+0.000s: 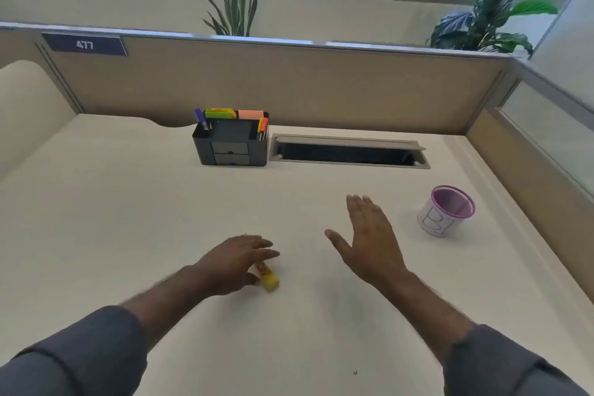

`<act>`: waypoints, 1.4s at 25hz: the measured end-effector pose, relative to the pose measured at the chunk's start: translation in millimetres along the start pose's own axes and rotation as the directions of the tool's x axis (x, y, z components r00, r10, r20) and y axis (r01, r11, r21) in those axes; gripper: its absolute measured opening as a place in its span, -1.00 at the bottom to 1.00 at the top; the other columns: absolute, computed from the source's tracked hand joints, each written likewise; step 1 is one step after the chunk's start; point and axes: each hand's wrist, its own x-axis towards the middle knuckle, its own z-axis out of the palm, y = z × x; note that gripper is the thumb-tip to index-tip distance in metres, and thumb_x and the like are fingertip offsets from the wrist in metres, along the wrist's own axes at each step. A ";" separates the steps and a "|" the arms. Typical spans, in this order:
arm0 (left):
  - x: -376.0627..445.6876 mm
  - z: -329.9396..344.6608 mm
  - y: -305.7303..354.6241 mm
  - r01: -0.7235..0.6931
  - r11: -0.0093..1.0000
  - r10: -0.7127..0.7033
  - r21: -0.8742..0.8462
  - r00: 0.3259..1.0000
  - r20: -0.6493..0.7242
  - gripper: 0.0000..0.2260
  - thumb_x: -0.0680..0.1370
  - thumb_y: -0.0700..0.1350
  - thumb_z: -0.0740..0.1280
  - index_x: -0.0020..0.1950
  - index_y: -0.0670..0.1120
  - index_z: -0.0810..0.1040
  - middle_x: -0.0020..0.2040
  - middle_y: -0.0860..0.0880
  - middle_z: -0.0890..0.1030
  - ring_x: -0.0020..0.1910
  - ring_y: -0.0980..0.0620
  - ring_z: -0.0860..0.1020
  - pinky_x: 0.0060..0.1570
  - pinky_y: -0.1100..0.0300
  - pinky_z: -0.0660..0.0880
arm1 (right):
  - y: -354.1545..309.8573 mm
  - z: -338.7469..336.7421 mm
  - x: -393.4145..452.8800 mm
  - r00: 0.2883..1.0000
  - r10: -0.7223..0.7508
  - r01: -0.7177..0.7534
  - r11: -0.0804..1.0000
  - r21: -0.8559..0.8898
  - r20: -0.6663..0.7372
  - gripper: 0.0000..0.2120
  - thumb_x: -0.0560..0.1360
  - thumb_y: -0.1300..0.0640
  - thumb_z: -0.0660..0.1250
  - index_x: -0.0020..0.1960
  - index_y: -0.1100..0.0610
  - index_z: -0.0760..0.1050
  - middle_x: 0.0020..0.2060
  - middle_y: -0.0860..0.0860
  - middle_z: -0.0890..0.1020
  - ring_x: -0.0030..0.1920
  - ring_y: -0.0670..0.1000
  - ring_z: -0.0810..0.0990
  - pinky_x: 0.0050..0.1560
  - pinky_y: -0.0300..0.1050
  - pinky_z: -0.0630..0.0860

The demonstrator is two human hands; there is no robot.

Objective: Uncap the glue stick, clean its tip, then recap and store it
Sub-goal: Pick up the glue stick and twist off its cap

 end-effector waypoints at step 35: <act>2.9 7.9 85.7 -0.048 0.616 -0.370 -0.786 0.864 -0.343 -0.80 0.49 -0.19 0.44 -0.02 0.13 0.65 -0.19 0.21 0.69 -0.18 0.18 0.64 -0.09 0.21 0.57 | -47.7 -12.0 -11.4 0.972 -0.047 -0.095 0.819 0.566 0.232 -0.84 0.51 0.04 0.41 -0.13 0.14 0.62 -0.50 -0.09 0.42 -0.51 -0.12 0.33 -0.47 -0.34 0.29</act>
